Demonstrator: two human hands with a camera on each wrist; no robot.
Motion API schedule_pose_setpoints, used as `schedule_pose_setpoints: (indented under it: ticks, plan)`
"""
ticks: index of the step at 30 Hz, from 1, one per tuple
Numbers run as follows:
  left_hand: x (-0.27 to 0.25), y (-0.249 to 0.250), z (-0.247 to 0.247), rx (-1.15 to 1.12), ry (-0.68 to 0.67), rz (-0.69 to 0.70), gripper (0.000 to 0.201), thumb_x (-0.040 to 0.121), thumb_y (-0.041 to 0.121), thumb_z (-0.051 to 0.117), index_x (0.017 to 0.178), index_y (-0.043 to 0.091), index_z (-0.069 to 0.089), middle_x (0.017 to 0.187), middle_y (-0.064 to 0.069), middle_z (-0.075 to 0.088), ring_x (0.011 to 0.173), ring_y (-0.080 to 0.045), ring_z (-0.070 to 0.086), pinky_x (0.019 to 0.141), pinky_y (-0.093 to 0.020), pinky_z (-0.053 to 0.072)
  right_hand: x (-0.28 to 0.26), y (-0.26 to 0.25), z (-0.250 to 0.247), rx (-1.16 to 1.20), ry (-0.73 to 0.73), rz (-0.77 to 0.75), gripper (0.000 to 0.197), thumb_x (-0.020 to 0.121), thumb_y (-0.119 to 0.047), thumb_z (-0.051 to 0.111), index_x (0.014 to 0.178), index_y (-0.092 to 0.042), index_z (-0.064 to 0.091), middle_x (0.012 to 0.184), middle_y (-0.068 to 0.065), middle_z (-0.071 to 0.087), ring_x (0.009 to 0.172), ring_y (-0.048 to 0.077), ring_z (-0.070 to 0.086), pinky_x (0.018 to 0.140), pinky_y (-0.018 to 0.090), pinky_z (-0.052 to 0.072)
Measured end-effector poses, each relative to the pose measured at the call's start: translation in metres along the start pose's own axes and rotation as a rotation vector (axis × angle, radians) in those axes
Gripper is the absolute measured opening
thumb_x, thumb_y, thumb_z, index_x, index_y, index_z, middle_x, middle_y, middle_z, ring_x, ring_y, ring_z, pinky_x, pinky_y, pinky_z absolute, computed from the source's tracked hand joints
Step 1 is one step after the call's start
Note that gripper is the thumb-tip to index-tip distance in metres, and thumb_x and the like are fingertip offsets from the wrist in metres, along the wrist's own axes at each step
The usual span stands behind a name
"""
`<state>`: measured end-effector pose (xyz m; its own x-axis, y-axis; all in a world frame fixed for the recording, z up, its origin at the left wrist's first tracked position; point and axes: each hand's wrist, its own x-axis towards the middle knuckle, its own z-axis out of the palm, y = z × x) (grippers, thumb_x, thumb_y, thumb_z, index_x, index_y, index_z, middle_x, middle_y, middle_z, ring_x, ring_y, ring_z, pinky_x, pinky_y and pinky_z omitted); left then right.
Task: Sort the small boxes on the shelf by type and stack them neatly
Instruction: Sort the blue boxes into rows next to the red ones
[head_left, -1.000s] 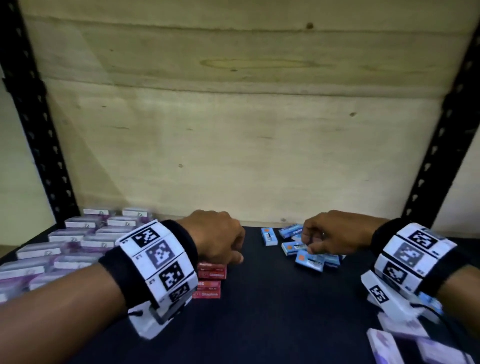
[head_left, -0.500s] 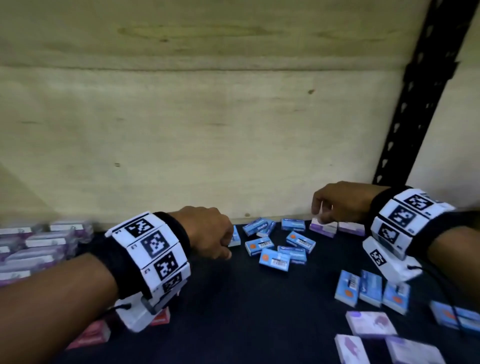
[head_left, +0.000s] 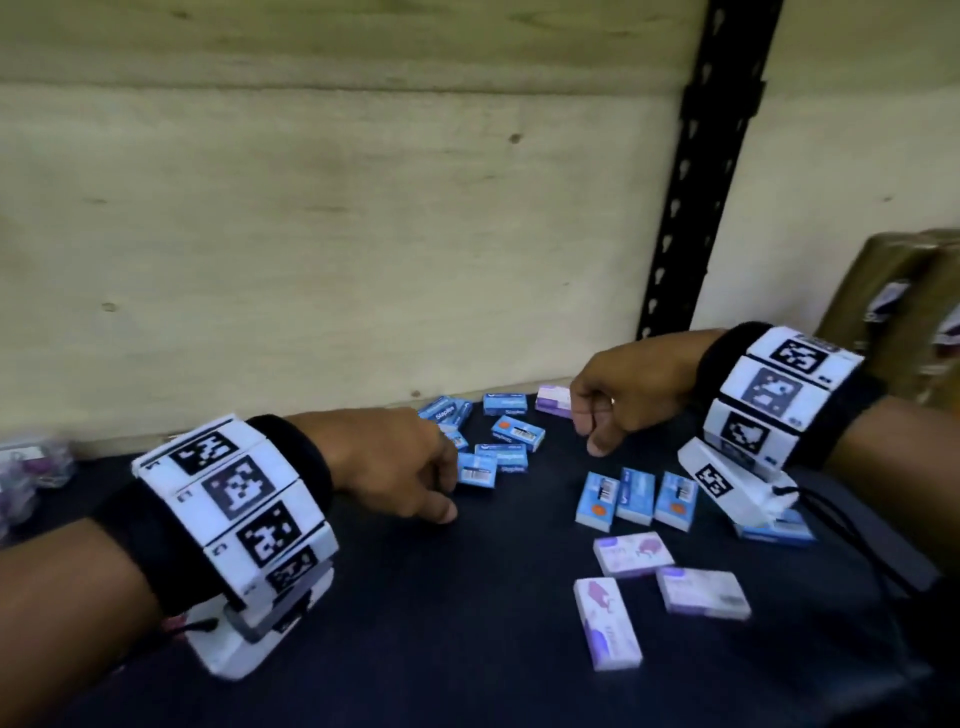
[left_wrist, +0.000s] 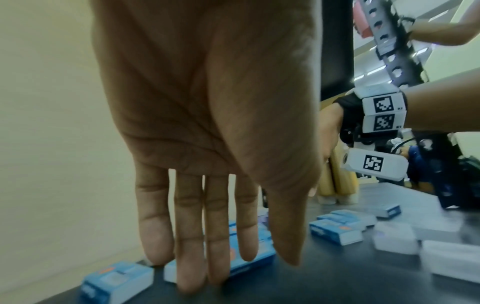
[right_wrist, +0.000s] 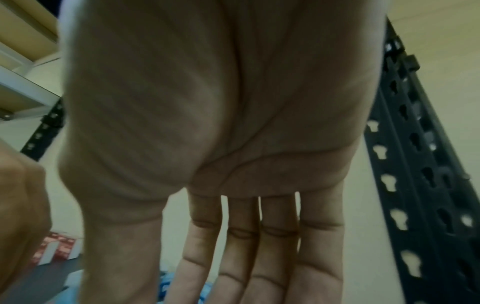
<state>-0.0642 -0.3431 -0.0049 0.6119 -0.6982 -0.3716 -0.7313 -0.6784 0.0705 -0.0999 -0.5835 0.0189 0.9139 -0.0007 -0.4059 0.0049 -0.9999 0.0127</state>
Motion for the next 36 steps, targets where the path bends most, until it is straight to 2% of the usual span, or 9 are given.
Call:
schedule_pose_setpoints:
  ticks: [4, 7, 10, 13, 19, 23, 30, 33, 36]
  plan:
    - [-0.008, 0.039, 0.010, -0.024, -0.002, 0.092, 0.039, 0.085, 0.060, 0.061, 0.112, 0.032, 0.063, 0.103, 0.017, 0.068, 0.094, -0.005, 0.062, 0.090, -0.029, 0.051, -0.029, 0.003, 0.017, 0.015, -0.048, -0.014, 0.028, 0.080, -0.038, 0.079, 0.099, -0.022, 0.068, 0.095, -0.002, 0.073, 0.086, 0.015, 0.066, 0.087, 0.032, 0.054]
    - [-0.010, 0.067, 0.020, 0.016, -0.015, 0.135, 0.059, 0.074, 0.076, 0.060, 0.115, 0.033, 0.061, 0.108, 0.016, 0.065, 0.097, -0.009, 0.060, 0.090, -0.034, 0.052, -0.050, 0.006, 0.030, 0.030, -0.056, -0.006, 0.035, 0.076, -0.047, 0.080, 0.101, -0.026, 0.067, 0.084, -0.011, 0.067, 0.078, 0.007, 0.061, 0.081, 0.027, 0.051]
    - [-0.010, 0.087, 0.033, 0.109, -0.002, 0.165, 0.075, 0.062, 0.087, 0.057, 0.112, 0.031, 0.060, 0.107, 0.011, 0.063, 0.096, -0.015, 0.059, 0.087, -0.037, 0.052, -0.066, 0.006, 0.044, 0.058, -0.074, 0.014, 0.039, 0.075, -0.051, 0.080, 0.103, -0.029, 0.066, 0.085, -0.012, 0.065, 0.076, 0.004, 0.057, 0.072, 0.022, 0.046]
    - [-0.010, 0.096, 0.041, 0.172, 0.062, 0.199, 0.072, 0.065, 0.086, 0.056, 0.103, 0.025, 0.059, 0.103, 0.006, 0.059, 0.093, -0.020, 0.057, 0.081, -0.038, 0.050, -0.073, 0.004, 0.056, 0.038, -0.070, 0.023, 0.037, 0.077, -0.049, 0.079, 0.104, -0.030, 0.064, 0.085, -0.014, 0.063, 0.074, 0.001, 0.056, 0.067, 0.020, 0.042]
    - [-0.011, 0.099, 0.045, 0.188, 0.152, 0.211, 0.056, 0.073, 0.077, 0.058, 0.094, 0.026, 0.053, 0.096, 0.008, 0.051, 0.089, -0.019, 0.054, 0.070, -0.034, 0.040, -0.073, 0.002, 0.063, 0.048, -0.063, 0.043, 0.033, 0.080, -0.044, 0.078, 0.105, -0.031, 0.061, 0.085, -0.014, 0.060, 0.078, 0.002, 0.055, 0.074, 0.024, 0.044]
    - [-0.008, 0.090, 0.038, 0.171, 0.158, 0.184, 0.060, 0.071, 0.079, 0.059, 0.098, 0.025, 0.060, 0.098, 0.010, 0.059, 0.090, -0.016, 0.057, 0.076, -0.036, 0.050, -0.070, -0.004, 0.059, 0.024, -0.059, 0.014, 0.031, 0.080, -0.045, 0.077, 0.103, -0.030, 0.062, 0.081, -0.016, 0.056, 0.074, 0.001, 0.052, 0.069, 0.022, 0.042]
    - [0.006, 0.069, 0.006, 0.157, 0.171, 0.050, 0.058, 0.069, 0.079, 0.061, 0.097, 0.029, 0.064, 0.096, 0.011, 0.064, 0.089, -0.012, 0.059, 0.080, -0.034, 0.052, -0.058, -0.013, 0.058, -0.033, -0.026, -0.052, 0.031, 0.077, -0.050, 0.076, 0.096, -0.026, 0.070, 0.083, -0.010, 0.068, 0.077, 0.008, 0.060, 0.071, 0.028, 0.050]
    - [0.020, 0.060, -0.010, 0.196, 0.191, -0.014, 0.061, 0.069, 0.080, 0.059, 0.098, 0.027, 0.066, 0.098, 0.009, 0.064, 0.091, -0.015, 0.060, 0.082, -0.035, 0.051, -0.058, -0.002, 0.045, 0.035, 0.000, -0.010, 0.030, 0.076, -0.051, 0.074, 0.089, -0.025, 0.072, 0.076, -0.011, 0.071, 0.073, 0.006, 0.063, 0.072, 0.027, 0.053]
    - [0.041, 0.053, -0.021, 0.199, 0.199, -0.048, 0.065, 0.067, 0.083, 0.057, 0.098, 0.026, 0.065, 0.099, 0.008, 0.063, 0.092, -0.017, 0.060, 0.076, -0.032, 0.048, -0.046, 0.021, 0.027, 0.018, 0.068, 0.093, 0.036, 0.080, -0.054, 0.069, 0.090, -0.019, 0.073, 0.084, -0.008, 0.069, 0.081, 0.011, 0.062, 0.071, 0.028, 0.050]
